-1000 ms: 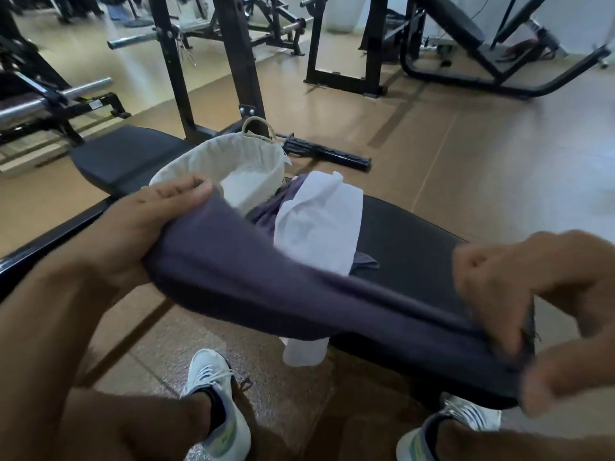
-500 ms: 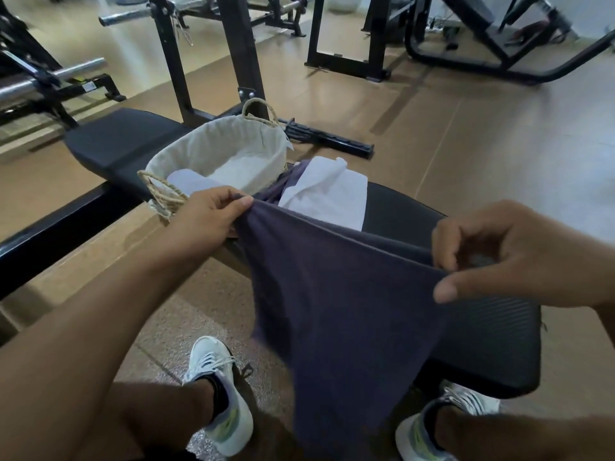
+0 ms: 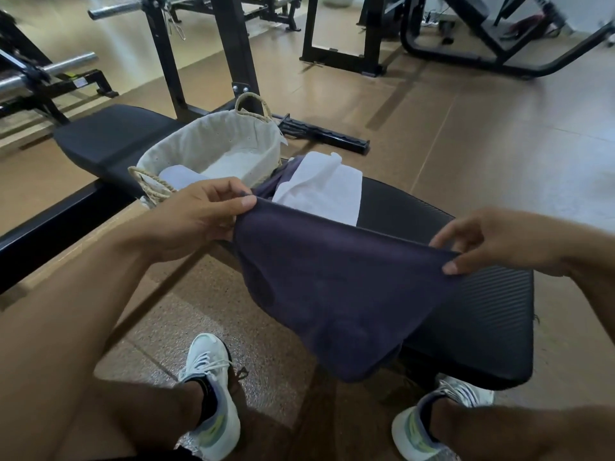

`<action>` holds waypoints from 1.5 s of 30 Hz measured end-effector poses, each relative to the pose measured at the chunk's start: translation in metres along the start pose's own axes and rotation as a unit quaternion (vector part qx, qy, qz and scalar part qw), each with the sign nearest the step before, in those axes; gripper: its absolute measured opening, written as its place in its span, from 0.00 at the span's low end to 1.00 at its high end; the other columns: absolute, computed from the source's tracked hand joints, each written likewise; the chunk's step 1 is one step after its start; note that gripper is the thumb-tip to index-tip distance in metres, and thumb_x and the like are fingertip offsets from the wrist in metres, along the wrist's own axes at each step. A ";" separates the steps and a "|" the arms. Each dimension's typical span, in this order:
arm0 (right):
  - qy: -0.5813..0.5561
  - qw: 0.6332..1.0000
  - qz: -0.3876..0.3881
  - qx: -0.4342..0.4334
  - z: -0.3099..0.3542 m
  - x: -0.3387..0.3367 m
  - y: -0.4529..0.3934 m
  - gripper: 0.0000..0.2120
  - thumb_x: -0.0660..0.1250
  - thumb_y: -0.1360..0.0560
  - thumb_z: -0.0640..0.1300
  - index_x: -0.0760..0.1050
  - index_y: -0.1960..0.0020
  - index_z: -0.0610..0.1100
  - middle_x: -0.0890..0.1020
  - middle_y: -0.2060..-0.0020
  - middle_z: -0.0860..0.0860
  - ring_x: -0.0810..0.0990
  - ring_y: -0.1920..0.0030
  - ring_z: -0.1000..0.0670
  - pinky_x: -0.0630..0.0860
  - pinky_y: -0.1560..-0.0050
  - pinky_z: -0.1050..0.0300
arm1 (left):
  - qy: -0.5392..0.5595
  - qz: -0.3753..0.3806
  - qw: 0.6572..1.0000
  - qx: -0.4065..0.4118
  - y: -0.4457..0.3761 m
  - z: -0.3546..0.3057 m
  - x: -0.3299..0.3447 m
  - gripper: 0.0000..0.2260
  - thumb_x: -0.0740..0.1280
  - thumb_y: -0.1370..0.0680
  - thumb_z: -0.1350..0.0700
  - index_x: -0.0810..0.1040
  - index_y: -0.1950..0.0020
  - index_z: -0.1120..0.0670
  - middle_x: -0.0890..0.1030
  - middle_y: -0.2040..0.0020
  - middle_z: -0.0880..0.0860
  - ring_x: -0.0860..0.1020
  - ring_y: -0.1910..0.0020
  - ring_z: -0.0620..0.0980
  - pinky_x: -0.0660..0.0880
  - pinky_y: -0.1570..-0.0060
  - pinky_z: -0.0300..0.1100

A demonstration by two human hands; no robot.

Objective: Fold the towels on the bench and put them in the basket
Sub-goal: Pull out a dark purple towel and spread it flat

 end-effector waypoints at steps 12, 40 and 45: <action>-0.130 0.990 0.049 -0.037 -0.003 0.014 0.001 0.20 0.76 0.29 0.37 0.64 0.66 0.44 0.72 0.69 0.47 0.73 0.65 0.50 0.72 0.62 0.59 | -0.045 0.095 0.990 -0.091 0.000 0.024 0.004 0.19 0.84 0.40 0.50 0.78 0.61 0.55 0.80 0.64 0.54 0.80 0.66 0.47 0.81 0.63 0.41; -0.102 0.977 -0.041 -0.185 0.081 0.073 0.019 0.08 0.72 0.23 0.44 0.82 0.45 0.53 0.87 0.59 0.57 0.86 0.57 0.57 0.78 0.58 0.68 | 0.020 -0.073 0.997 0.007 0.008 0.024 0.120 0.10 0.81 0.35 0.53 0.80 0.62 0.50 0.80 0.58 0.74 0.75 0.61 0.57 0.72 0.55 0.55; 0.031 0.932 -0.247 -0.264 0.094 0.053 0.025 0.04 0.72 0.27 0.56 0.83 0.52 0.62 0.82 0.63 0.57 0.81 0.59 0.54 0.73 0.62 0.62 | 0.059 -0.036 0.998 0.003 0.012 0.026 0.127 0.03 0.75 0.29 0.54 0.82 0.61 0.48 0.77 0.59 0.74 0.71 0.57 0.60 0.70 0.54 0.54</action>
Point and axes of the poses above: each hand's wrist, its own y-axis away from the middle knuckle, its own x-axis out of the palm, z = x × y, the point moved 6 cm from there along -y, towards the middle knuckle
